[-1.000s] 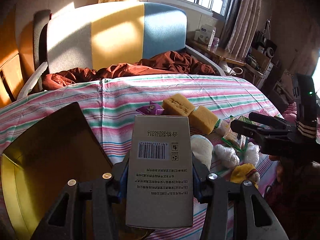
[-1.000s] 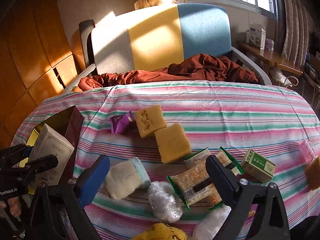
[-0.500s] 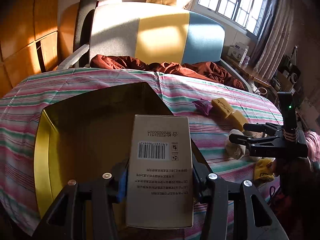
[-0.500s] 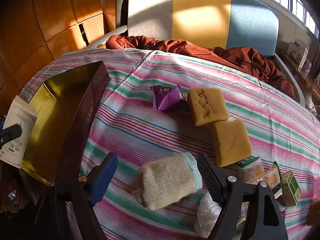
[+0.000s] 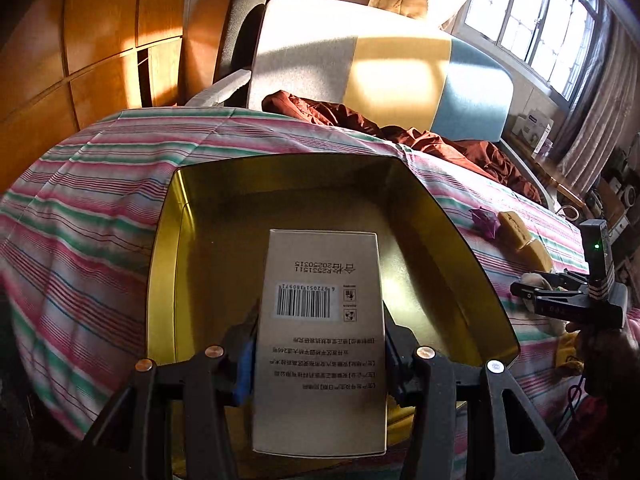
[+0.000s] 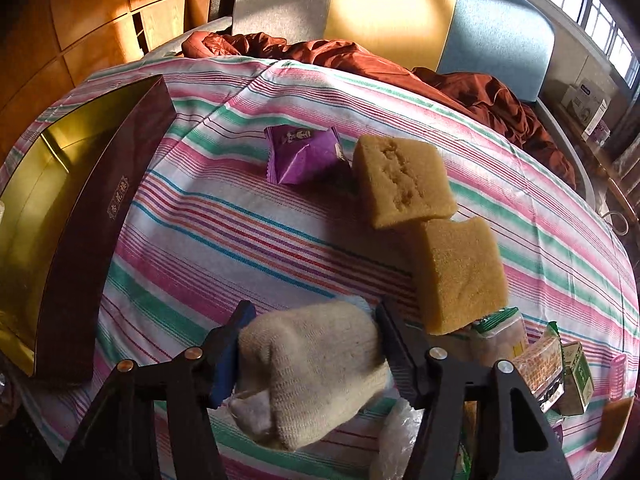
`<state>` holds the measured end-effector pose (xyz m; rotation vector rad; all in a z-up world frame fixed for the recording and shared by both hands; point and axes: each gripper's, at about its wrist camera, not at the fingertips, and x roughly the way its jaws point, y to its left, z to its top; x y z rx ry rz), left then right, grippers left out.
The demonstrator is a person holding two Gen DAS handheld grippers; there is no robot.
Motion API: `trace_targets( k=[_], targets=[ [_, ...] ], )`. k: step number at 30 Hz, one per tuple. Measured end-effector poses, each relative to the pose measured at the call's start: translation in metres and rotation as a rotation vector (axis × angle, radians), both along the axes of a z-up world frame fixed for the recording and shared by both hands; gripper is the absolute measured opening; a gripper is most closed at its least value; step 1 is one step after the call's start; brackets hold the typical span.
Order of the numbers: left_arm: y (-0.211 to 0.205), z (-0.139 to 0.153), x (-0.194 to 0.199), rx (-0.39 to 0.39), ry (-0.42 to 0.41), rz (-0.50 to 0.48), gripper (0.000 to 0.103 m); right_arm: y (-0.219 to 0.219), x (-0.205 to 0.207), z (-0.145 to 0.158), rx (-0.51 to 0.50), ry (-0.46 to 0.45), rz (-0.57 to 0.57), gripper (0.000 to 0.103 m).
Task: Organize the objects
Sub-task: 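Lower the white box into the tray and open the left tool while the right tool carries the roll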
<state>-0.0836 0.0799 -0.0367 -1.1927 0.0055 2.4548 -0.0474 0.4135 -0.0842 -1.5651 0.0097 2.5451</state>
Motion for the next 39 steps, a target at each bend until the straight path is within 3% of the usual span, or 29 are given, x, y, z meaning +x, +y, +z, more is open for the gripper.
trace_targets(
  k=[9, 21, 29, 39],
  targets=[
    [-0.021, -0.012, -0.029, -0.035, -0.037, 0.086, 0.051, 0.000, -0.001, 0.000, -0.007, -0.005, -0.005, 0.063],
    [-0.013, -0.020, -0.087, -0.114, -0.050, 0.121, 0.051, -0.003, -0.002, -0.002, 0.013, -0.006, 0.007, 0.063],
    [-0.011, -0.034, -0.121, -0.132, -0.105, 0.148, 0.051, -0.001, -0.002, -0.003, 0.021, -0.006, 0.013, 0.063],
    [-0.006, -0.044, -0.147, -0.168, -0.120, 0.168, 0.051, -0.004, -0.002, -0.004, 0.037, -0.005, 0.018, 0.063]
  ],
)
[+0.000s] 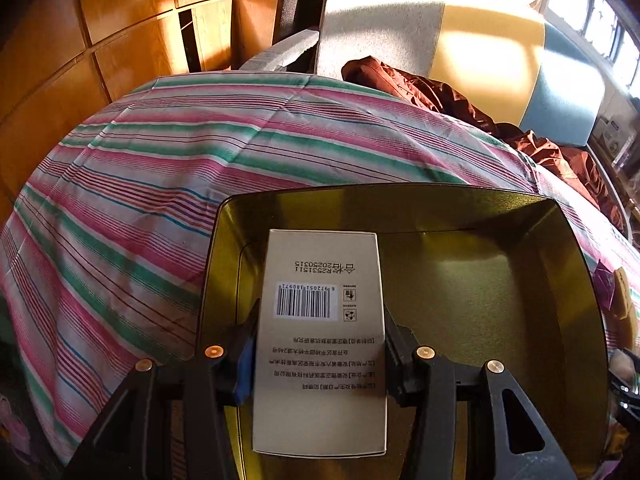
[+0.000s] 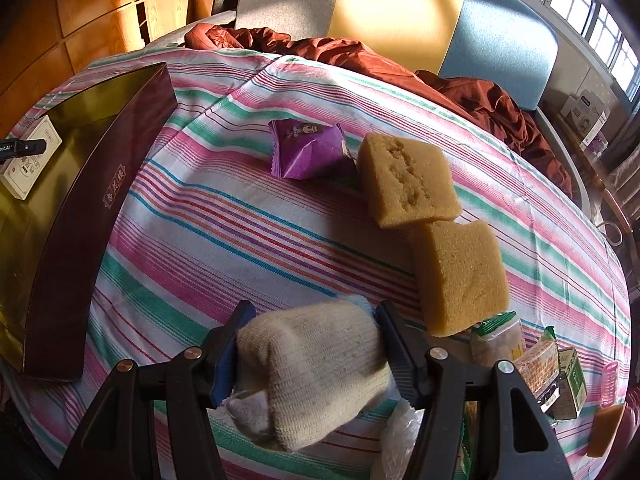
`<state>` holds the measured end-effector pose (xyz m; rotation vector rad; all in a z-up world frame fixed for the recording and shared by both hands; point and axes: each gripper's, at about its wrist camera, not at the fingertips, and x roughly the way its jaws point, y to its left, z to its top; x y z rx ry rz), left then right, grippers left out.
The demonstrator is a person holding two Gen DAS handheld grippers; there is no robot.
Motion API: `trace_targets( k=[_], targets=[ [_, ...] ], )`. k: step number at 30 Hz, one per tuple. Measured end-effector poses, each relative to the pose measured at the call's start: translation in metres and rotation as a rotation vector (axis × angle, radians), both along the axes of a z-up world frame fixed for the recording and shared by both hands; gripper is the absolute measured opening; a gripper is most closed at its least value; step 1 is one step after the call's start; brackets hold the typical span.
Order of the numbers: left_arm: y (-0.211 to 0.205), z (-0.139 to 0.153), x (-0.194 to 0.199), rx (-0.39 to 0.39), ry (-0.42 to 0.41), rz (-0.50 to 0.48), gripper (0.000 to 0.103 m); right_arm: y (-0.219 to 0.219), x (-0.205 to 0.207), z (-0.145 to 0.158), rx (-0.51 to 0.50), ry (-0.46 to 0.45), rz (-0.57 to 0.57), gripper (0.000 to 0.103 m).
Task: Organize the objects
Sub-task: 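Lower the white box into the tray and open the left tool while the right tool carries the roll, then lower the white knit roll into the gold tray and open the right tool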
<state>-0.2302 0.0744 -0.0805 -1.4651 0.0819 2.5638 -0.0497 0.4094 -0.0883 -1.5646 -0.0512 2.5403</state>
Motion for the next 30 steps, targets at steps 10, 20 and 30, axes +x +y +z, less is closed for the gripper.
trace_targets(
  k=[10, 20, 30],
  targets=[
    [0.003, -0.001, -0.009, -0.016, 0.024, 0.000, 0.059, -0.002, -0.001, -0.001, 0.016, 0.005, 0.001, 0.063],
    [-0.023, 0.059, 0.077, 0.075, 0.203, -0.019, 0.082, -0.005, 0.007, 0.015, -0.001, 0.063, -0.038, 0.060],
    [-0.060, 0.078, 0.142, 0.118, 0.257, 0.035, 0.083, -0.107, 0.000, 0.090, -0.110, 0.252, 0.146, 0.061]
  ],
)
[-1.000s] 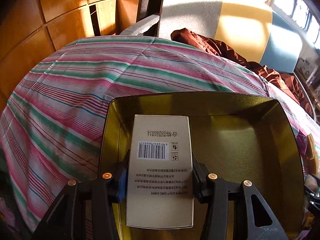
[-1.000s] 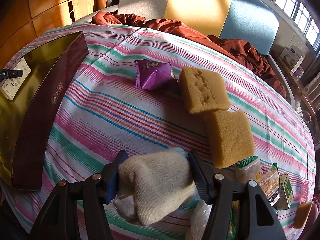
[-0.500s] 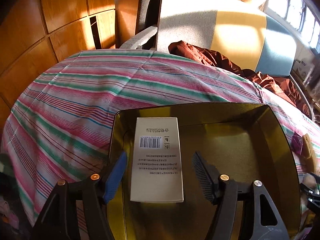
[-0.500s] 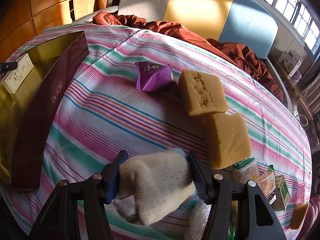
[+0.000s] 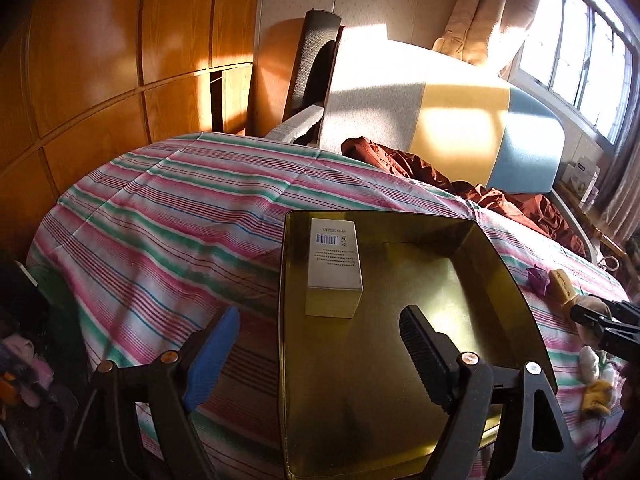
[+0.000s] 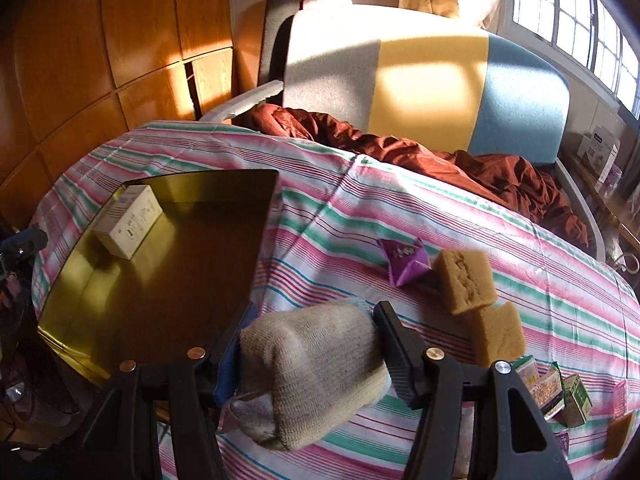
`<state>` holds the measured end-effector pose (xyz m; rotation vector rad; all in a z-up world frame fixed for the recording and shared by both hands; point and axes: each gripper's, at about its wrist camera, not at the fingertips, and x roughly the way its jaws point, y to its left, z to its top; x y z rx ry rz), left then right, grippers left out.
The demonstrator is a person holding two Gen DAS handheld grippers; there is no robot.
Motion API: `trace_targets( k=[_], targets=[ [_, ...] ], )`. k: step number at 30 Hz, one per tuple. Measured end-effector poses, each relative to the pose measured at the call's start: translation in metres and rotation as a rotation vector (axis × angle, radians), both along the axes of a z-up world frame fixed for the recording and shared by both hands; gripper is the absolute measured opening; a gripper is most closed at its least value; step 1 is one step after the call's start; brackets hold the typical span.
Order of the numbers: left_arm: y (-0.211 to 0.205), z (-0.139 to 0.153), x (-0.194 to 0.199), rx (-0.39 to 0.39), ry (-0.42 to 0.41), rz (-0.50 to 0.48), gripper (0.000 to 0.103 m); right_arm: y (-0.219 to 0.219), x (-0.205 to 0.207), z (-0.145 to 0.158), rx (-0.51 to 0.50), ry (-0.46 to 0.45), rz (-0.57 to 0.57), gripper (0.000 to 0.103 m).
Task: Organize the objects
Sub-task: 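Lower the white knit roll into the gold tray and open the right tool, then move both tools back from the tray toward the remaining items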
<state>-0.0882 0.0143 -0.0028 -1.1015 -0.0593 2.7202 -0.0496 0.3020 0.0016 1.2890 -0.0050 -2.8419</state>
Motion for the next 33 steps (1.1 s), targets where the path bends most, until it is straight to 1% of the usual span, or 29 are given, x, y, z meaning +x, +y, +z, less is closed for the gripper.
trace_targets(
  k=[3, 6, 8, 10, 15, 16, 17, 18, 20, 26, 33],
  targets=[
    [-0.007, 0.002, 0.010, 0.000, 0.006, 0.009, 0.083, -0.043, -0.011, 0.004, -0.053, -0.002, 0.093, 0.061],
    [-0.017, 0.002, 0.017, 0.012, 0.005, 0.035, 0.085, -0.082, -0.026, -0.004, -0.092, -0.034, 0.163, 0.061],
    [-0.025, 0.001, 0.019, 0.024, 0.002, 0.051, 0.085, -0.103, -0.035, -0.013, -0.106, -0.064, 0.190, 0.061],
    [-0.031, 0.001, 0.021, 0.018, 0.003, 0.061, 0.085, -0.120, -0.045, -0.023, -0.133, -0.099, 0.208, 0.061],
    [-0.043, 0.000, 0.026, 0.006, 0.009, 0.082, 0.086, -0.146, -0.066, -0.038, -0.193, -0.160, 0.231, 0.064],
    [-0.046, -0.001, 0.027, 0.010, 0.007, 0.085, 0.086, -0.148, -0.068, -0.038, -0.208, -0.161, 0.239, 0.063],
    [-0.048, -0.002, 0.027, 0.012, 0.006, 0.090, 0.087, -0.150, -0.068, -0.038, -0.225, -0.161, 0.248, 0.068],
    [-0.050, -0.003, 0.028, 0.012, 0.004, 0.096, 0.087, -0.151, -0.066, -0.036, -0.235, -0.157, 0.254, 0.077],
    [-0.052, -0.004, 0.029, 0.015, -0.003, 0.100, 0.087, -0.152, -0.062, -0.034, -0.223, -0.142, 0.250, 0.083],
    [-0.050, -0.005, 0.032, 0.025, -0.006, 0.093, 0.087, -0.140, -0.046, -0.028, -0.170, -0.109, 0.207, 0.083],
    [-0.033, 0.001, 0.037, 0.008, 0.013, 0.055, 0.088, -0.114, -0.020, -0.015, -0.106, -0.042, 0.142, 0.084]
  ],
)
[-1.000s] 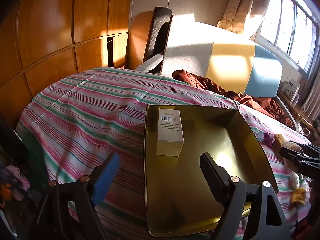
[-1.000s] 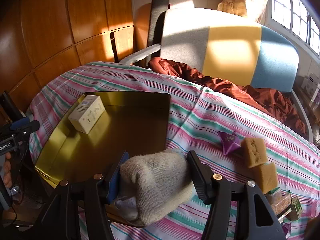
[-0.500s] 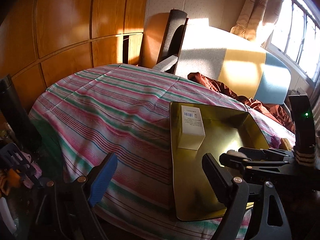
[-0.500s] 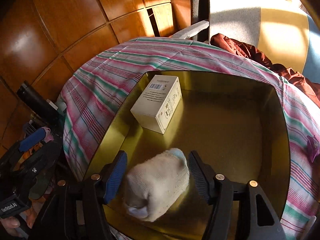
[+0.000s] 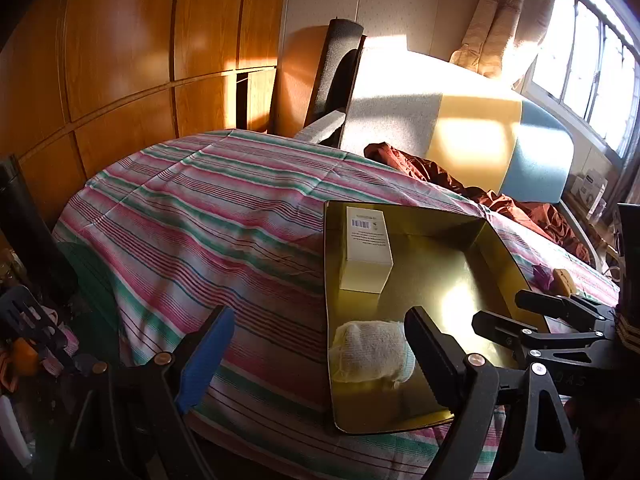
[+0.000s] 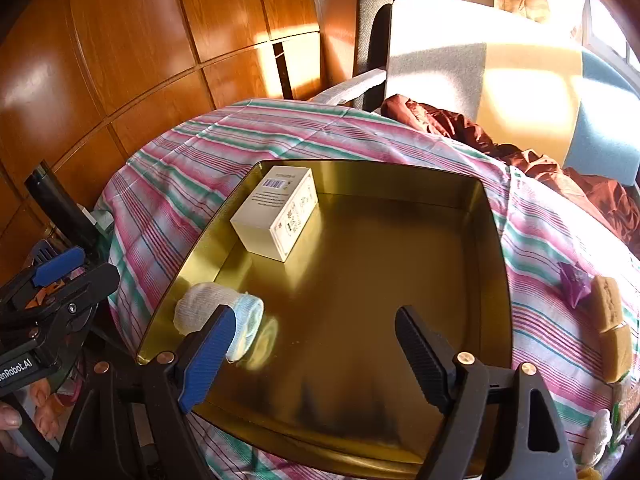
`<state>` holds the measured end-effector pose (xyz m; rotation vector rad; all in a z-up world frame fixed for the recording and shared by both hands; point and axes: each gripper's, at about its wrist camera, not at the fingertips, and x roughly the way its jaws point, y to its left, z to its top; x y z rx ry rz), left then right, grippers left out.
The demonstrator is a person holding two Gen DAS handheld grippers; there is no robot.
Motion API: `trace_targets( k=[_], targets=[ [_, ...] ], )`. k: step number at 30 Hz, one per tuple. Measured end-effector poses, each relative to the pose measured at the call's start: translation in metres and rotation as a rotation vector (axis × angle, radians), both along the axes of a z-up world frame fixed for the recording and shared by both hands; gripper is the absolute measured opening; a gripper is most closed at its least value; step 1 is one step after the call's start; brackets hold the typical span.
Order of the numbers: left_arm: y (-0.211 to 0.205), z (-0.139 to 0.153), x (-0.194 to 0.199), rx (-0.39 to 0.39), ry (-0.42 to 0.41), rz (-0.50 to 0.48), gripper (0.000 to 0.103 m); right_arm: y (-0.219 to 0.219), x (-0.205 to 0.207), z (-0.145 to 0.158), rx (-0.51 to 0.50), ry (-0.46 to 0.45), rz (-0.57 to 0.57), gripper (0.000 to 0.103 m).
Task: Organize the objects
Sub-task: 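Move both tools back from the tray toward the remaining items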
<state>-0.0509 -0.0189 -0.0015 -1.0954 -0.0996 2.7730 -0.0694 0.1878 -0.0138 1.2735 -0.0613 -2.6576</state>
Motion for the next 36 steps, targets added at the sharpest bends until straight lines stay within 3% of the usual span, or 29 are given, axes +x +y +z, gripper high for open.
trace_targets(
  k=[9, 22, 30, 36],
  targets=[
    [0.027, 0.012, 0.012, -0.049, 0.047, -0.062, 0.089, 0.040, 0.033, 0.022, 0.045, 0.085, -0.089, 0.084],
    [0.078, 0.018, 0.022, -0.095, 0.062, -0.190, 0.089, 0.130, 0.073, 0.029, 0.076, 0.106, -0.292, 0.084],
    [0.126, 0.022, 0.025, -0.102, 0.079, -0.334, 0.089, 0.222, 0.126, 0.039, 0.143, 0.110, -0.532, 0.084],
    [0.187, 0.026, 0.035, -0.101, 0.093, -0.515, 0.089, 0.289, 0.174, 0.041, 0.138, 0.099, -0.758, 0.085]
  ],
)
